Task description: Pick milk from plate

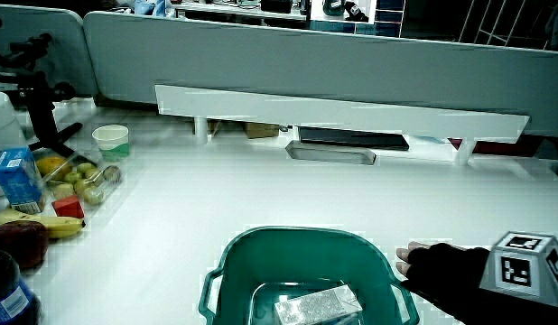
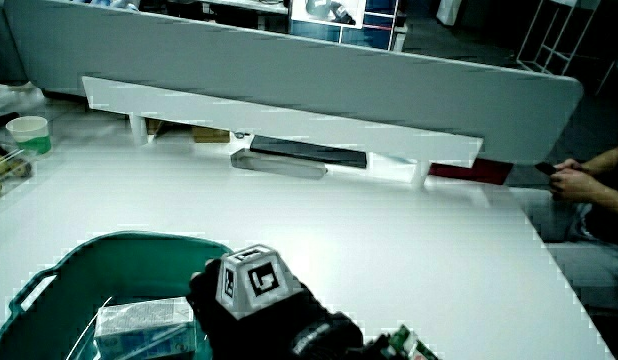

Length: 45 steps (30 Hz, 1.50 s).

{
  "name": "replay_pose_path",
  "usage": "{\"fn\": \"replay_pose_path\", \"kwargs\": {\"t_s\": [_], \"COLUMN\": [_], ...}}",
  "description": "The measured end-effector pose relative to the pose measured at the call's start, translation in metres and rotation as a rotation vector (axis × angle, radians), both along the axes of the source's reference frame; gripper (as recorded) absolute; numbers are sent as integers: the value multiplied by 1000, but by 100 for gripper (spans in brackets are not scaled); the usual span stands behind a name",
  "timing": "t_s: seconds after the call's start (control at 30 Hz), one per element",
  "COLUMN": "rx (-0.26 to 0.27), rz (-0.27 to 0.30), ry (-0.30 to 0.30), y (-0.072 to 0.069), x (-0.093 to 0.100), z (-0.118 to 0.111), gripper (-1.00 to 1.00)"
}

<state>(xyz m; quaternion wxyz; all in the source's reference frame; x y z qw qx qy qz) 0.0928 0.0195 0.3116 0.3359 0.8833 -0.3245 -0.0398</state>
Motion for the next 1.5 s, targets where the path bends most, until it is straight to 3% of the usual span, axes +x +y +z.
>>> {"fn": "replay_pose_path", "kwargs": {"t_s": [0.03, 0.17, 0.2, 0.27, 0.33, 0.5, 0.53, 0.67, 0.73, 0.8, 0.93, 1.17, 1.33, 1.5], "rx": [-79, -93, -59, -113, -104, -151, -133, -151, -93, -173, -214, -252, -252, -277], "rz": [0, -1, -5, -8, -1, 0, 4, 14, 44, 9, 14, 13, 21, 8], "ry": [-5, -10, -11, -20, -22, -25, -23, -17, 20, -19, -42, -28, -2, -16], "y": [-3, -12, -13, -18, -22, -30, -32, -39, -43, -45, -51, -56, -60, -63], "x": [-5, -15, -15, -22, -26, -33, -35, -41, -42, -50, -58, -73, -82, -93], "z": [-5, -2, 3, 1, 2, 8, 9, 19, 33, 28, 36, 53, 65, 75], "gripper": [0, 0, 0, 0, 0, 0, 0, 0, 0, 0, 0, 0, 0, 0]}}
